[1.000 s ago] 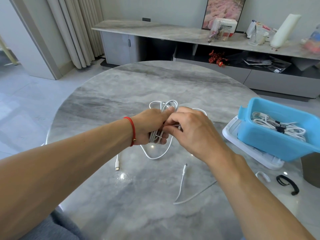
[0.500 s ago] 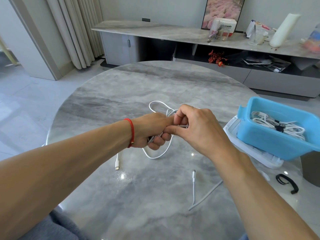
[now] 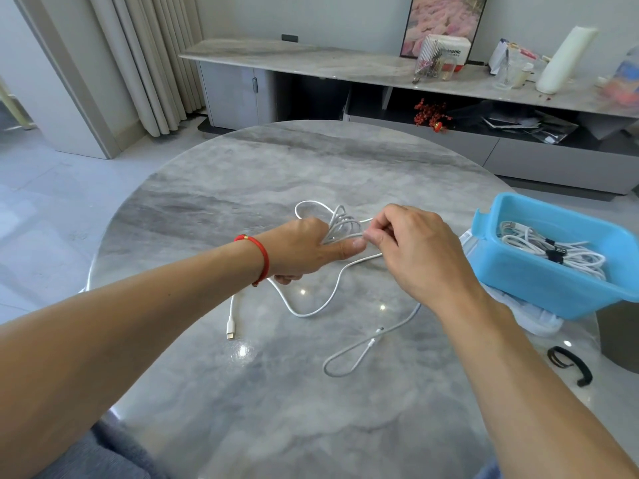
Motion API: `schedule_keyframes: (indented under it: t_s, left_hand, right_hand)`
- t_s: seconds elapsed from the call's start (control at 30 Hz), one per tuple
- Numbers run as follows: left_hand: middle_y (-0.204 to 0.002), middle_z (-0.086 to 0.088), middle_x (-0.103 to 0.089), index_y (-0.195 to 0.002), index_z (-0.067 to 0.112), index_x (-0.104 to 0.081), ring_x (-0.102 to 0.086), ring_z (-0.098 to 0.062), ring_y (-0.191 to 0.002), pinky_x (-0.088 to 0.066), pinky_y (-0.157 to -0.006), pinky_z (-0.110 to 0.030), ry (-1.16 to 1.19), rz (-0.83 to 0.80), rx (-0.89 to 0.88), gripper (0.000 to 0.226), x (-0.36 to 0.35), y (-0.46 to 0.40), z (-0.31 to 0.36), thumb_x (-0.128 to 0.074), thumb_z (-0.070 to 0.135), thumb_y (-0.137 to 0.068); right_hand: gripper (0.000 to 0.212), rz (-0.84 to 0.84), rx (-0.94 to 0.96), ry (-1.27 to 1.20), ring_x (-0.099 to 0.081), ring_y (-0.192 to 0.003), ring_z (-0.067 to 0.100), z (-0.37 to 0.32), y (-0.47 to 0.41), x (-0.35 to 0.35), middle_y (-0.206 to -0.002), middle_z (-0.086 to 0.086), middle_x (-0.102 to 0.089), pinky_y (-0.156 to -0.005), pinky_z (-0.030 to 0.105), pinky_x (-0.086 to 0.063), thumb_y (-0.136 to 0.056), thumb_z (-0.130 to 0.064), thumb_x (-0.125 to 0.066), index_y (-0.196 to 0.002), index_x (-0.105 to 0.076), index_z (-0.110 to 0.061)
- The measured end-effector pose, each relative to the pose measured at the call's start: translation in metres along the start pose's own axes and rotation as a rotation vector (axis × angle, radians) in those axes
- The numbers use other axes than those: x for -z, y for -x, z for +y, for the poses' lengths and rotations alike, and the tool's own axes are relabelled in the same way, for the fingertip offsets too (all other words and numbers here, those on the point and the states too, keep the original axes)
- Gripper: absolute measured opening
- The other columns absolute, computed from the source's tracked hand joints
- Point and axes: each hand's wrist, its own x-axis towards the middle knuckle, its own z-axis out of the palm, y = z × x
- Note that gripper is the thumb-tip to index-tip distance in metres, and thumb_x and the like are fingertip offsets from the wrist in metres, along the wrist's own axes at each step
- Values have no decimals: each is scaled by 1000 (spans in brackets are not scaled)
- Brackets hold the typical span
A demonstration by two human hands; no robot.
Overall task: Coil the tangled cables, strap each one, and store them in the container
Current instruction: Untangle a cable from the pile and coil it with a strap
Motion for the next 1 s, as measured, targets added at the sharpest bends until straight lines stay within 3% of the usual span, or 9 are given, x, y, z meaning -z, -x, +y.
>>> schedule_keyframes:
  t_s: [0.13,0.23,0.4,0.47,0.57,0.67,0.77,0.87,1.0]
  left_hand:
    - [-57,1,-46,-66,16,-39,-45,-7,-45,-35,-46,-12,-211,158,-101,55,-4,-1,2,-47,61,-96]
    - [-58,1,-46,-64,17,-39,-43,-9,-50,-36,-50,-12,-219,218,-129,54,-2,-2,-1,-45,60,-97]
    - [-64,-2,-49,-68,17,-41,-45,-15,-58,-28,-54,-32,-284,249,-100,53,1,-3,-8,-40,60,-99]
    - [-62,-1,-48,-66,19,-39,-45,-15,-57,-30,-52,-28,-272,248,-102,51,-1,-1,-8,-40,59,-99]
    - [-45,5,-46,-65,20,-37,-47,-16,-39,-36,-42,-26,-106,174,-100,52,-6,4,-6,-41,58,-100]
    - [-33,4,-46,-63,15,-41,-43,-15,-26,-36,-33,-20,142,94,-91,56,-12,8,-1,-42,55,-102]
    - [-42,0,-58,-79,10,-60,-45,-21,-32,-38,-36,-19,236,44,-60,59,-15,10,3,-38,61,-100]
    - [-79,1,-76,-98,16,-61,-44,-25,-38,-35,-38,-21,336,-32,-91,51,-15,8,6,-36,60,-101]
    - [-61,4,-65,-93,29,-61,-42,-18,-33,-33,-37,-20,344,-42,-114,37,-16,9,10,-39,56,-102]
  right_hand:
    - [12,76,-55,-54,-64,-88,21,-3,0,-3,-89,-7,-72,-77,43,-54,-95,-34,-70,-93,-73,-23]
    - [9,56,-81,-73,-64,-85,22,0,0,0,-88,-7,-72,-78,42,-54,-94,-32,-73,-95,-75,-24]
    - [11,38,-89,-41,-64,-87,22,8,0,1,-94,-2,-73,-83,38,-52,-94,-25,-74,-102,-80,-25]
    - [9,68,-119,-86,-64,-82,17,8,-1,-2,-88,-4,-73,-79,34,-52,-91,-23,-77,-98,-82,-24]
    - [7,117,-249,-283,-65,-66,6,9,-2,-5,-65,-14,-69,-68,24,-52,-88,-23,-79,-92,-83,-27]
    - [10,108,-348,-545,-72,-54,12,8,-2,-9,-59,-6,-72,-66,32,-64,-89,-15,-79,-87,-80,-24]
    - [15,98,-438,-779,-75,-57,22,3,-2,-14,-62,4,-74,-71,42,-66,-88,-9,-78,-83,-76,-23]
    - [16,137,-473,-875,-77,-61,24,-2,-2,-19,-64,6,-75,-73,40,-65,-89,-7,-76,-85,-75,-22]
    - [13,161,-497,-986,-77,-64,23,-3,0,-18,-69,4,-77,-67,31,-64,-90,-5,-75,-88,-76,-18]
